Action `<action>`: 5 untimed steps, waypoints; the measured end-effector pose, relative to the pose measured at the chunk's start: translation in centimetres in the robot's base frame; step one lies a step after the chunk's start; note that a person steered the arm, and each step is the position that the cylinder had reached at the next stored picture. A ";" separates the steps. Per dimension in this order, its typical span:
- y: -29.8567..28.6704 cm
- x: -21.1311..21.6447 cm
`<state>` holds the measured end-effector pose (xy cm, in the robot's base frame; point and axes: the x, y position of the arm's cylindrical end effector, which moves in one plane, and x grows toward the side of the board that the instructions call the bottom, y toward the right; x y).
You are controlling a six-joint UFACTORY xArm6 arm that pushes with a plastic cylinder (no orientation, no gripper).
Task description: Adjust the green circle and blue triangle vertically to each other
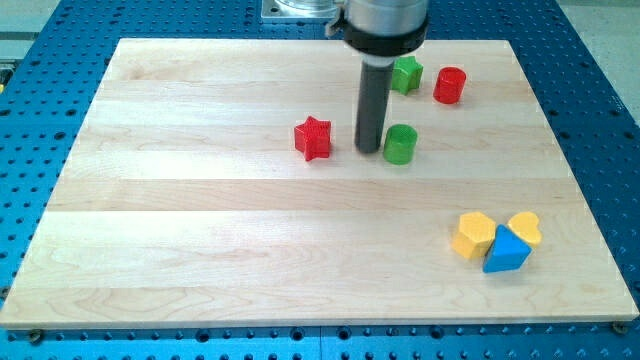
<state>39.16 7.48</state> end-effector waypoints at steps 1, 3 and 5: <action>5.9 4.5; 10.7 6.5; 12.4 8.0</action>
<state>47.19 19.89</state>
